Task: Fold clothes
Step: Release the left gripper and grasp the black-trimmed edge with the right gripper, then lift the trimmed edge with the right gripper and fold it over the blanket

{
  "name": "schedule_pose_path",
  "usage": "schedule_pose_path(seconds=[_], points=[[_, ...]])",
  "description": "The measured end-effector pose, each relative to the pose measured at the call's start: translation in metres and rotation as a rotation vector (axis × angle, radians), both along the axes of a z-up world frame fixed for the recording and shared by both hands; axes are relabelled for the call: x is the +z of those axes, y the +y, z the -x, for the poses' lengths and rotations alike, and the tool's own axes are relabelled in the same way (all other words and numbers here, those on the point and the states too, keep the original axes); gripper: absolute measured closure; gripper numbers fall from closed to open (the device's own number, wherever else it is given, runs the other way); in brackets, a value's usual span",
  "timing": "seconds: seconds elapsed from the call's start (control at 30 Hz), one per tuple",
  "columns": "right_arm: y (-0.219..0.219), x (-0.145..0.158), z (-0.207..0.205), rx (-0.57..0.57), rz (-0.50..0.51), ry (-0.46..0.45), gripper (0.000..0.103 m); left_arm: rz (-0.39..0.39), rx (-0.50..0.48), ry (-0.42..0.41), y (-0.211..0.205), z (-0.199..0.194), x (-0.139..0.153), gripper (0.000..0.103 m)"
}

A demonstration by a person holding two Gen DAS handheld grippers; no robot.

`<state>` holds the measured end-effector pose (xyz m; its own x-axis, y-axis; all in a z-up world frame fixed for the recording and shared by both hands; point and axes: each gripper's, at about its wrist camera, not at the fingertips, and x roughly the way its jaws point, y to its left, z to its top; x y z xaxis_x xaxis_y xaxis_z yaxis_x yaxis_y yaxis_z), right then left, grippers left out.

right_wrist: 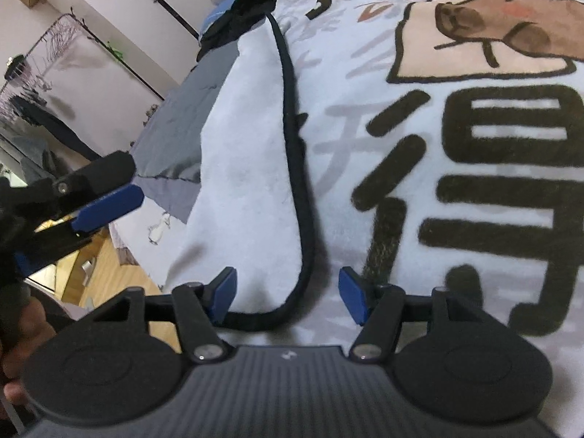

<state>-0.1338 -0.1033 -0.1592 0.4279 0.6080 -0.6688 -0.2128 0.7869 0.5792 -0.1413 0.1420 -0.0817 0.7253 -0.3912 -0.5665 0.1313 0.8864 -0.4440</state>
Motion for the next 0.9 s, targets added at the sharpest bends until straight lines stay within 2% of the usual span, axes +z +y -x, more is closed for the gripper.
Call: schedule_pose_path(seconds=[0.03,0.07,0.1,0.13,0.3,0.43,0.63,0.9], points=[[0.0,0.0,-0.001,-0.001,-0.008,-0.002,0.054,0.006,0.004,0.006,0.001,0.0,-0.001,0.044],[0.0,0.0,-0.002,-0.003,-0.016,-0.004,0.079,0.012,0.007,0.011,0.003,-0.001,-0.002,0.044],[0.0,-0.001,-0.002,-0.005,-0.024,-0.005,0.097,0.015,0.011,0.016,0.004,-0.001,-0.003,0.044],[-0.001,-0.001,-0.002,-0.014,-0.031,-0.001,0.099,0.018,0.015,0.022,0.005,-0.002,-0.003,0.044],[-0.002,0.009,0.005,-0.013,-0.086,-0.036,0.1,0.027,0.05,0.021,0.012,-0.002,-0.004,0.044],[-0.007,0.02,0.005,-0.035,-0.106,-0.055,0.1,0.052,0.071,0.05,0.016,-0.005,-0.007,0.044],[-0.037,0.022,0.005,-0.128,-0.078,-0.038,0.1,0.017,-0.007,0.052,0.0,-0.004,-0.008,0.044],[-0.089,0.038,0.013,-0.25,-0.082,-0.073,0.1,-0.015,-0.105,0.057,-0.029,-0.005,-0.01,0.044]])
